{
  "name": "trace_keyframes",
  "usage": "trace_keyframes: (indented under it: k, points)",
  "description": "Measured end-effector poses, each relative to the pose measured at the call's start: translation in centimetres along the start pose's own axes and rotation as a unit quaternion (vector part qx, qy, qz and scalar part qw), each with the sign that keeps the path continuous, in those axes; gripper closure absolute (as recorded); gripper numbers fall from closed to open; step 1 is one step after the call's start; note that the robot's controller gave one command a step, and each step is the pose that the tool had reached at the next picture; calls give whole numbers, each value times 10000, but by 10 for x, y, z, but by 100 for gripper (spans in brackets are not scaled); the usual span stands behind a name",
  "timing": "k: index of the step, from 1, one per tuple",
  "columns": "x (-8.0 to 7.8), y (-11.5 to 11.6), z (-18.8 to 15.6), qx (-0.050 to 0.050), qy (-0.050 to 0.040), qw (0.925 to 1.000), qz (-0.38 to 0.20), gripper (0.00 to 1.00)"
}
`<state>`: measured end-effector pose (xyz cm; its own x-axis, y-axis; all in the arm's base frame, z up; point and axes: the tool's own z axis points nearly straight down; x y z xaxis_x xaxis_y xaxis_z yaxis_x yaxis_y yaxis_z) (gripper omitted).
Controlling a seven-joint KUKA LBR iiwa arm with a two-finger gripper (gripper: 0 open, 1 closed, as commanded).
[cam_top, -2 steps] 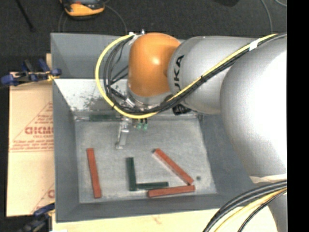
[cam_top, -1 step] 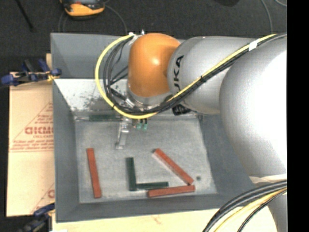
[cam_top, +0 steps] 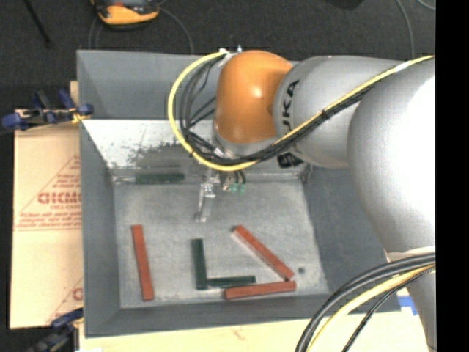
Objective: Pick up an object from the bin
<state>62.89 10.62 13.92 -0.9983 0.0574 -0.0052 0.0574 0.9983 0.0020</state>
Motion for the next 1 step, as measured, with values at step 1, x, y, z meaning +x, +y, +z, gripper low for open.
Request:
trace_keyframes:
  k: [1]
  points:
    - [8, -31, 68, 2, 1, 9999, 165, 100]
